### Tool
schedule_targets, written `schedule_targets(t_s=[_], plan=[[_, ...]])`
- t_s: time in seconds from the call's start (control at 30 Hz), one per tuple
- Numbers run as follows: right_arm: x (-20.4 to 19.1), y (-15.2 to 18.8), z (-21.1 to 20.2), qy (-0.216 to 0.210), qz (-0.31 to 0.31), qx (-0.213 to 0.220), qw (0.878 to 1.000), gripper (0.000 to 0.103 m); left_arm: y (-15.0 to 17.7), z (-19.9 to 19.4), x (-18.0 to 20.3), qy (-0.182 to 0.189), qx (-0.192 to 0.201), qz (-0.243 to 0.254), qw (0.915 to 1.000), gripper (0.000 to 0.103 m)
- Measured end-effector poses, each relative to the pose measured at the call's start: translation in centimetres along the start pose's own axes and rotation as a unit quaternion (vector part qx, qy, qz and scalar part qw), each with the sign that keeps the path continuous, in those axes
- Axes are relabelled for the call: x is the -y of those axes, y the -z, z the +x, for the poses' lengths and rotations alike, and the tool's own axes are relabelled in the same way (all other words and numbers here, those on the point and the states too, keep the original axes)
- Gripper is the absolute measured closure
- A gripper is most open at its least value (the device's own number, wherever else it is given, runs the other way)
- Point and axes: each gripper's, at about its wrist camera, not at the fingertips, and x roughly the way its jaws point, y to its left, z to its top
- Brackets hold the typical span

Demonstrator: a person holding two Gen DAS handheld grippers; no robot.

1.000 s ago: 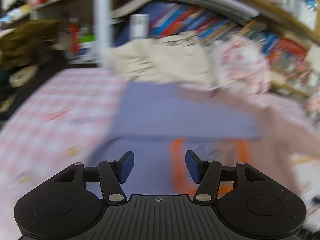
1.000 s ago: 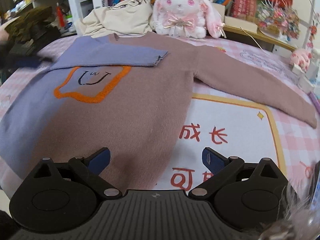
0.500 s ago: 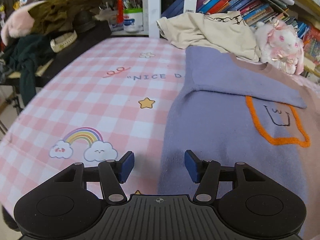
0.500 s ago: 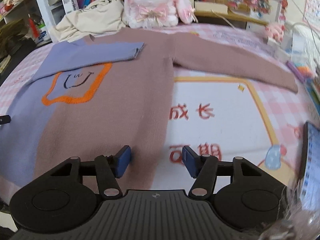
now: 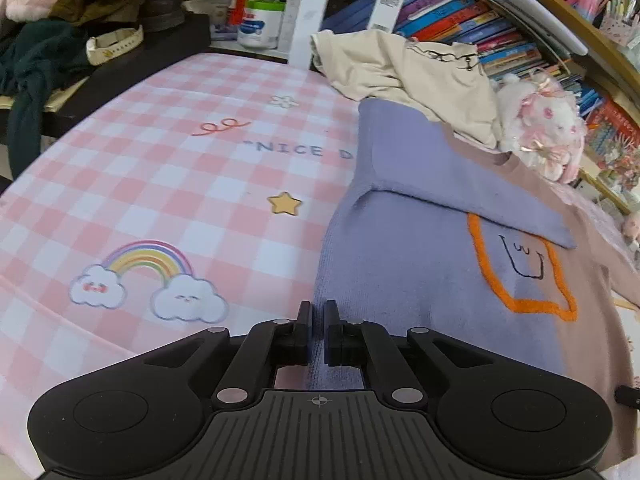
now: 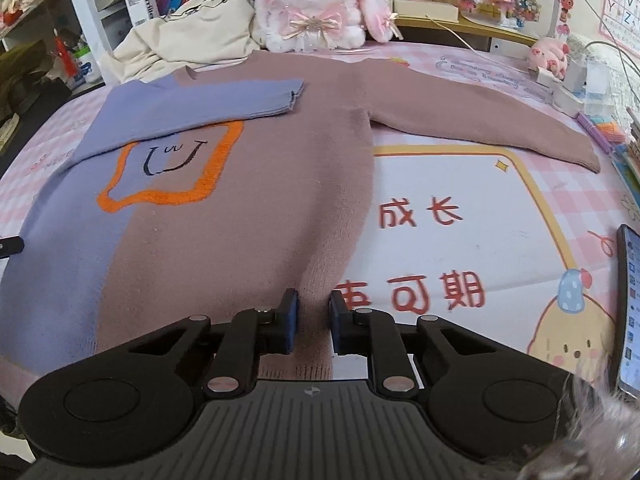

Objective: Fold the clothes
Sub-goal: 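Lay the lavender sleeve on the chest and open the left tool, then move the right tool to the mauve sleeve cuff and close on it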

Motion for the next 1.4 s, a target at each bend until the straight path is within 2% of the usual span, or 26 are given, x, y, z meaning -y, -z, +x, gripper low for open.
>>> schedule_targets(t_s=[0.3,0.6,0.7,0.73,0.77,0.9,0.97,1.03,1.2,1.4], plan=[[-3.4,0.2,0.3,-0.015,-0.048,-0.001,0.999,0.087,-0.8,-0.2,-2.8,-0.007,0.003,-0.017,0.9998,0.099],[-3.8,0.3,0.3,-0.002,-0.033,-0.001,0.999,0.087,-0.7,-0.3,-3.1,0.000,0.003,0.004,1.0000,0.095],[-3.7,0.3,-0.3,-0.001,-0.019,0.008,1.000,0.080,-0.7,-1.3,-2.2,-0.016,0.006,0.028,0.9995,0.095],[-3.6,0.4,-0.5,-0.002,-0.014,0.013,1.000,0.072,-0.7,-1.6,-1.9,-0.021,0.007,0.036,0.9991,0.093],[-3.6,0.4,-0.8,-0.002,-0.009,0.020,1.000,0.062,-0.7,-2.0,-1.5,-0.025,0.010,0.046,0.9986,0.091],[-4.1,0.4,-2.0,0.009,-0.006,0.048,0.999,0.049,-0.1,-3.7,0.1,-0.006,0.026,0.067,0.9974,0.059],[-4.6,0.5,-2.4,0.012,-0.011,0.055,0.998,0.035,0.4,-4.1,0.9,0.001,0.030,0.079,0.9964,0.051],[-5.1,0.7,-2.7,0.014,-0.017,0.060,0.998,0.031,0.9,-4.3,1.6,0.007,0.031,0.094,0.9951,0.039],[-6.2,1.5,-3.4,0.026,-0.030,0.063,0.997,0.021,1.9,-5.0,3.1,0.006,0.035,0.140,0.9894,0.022],[-6.7,2.8,-4.1,0.038,-0.031,0.054,0.997,0.018,2.8,-5.3,2.8,0.015,0.032,0.146,0.9886,0.018]])
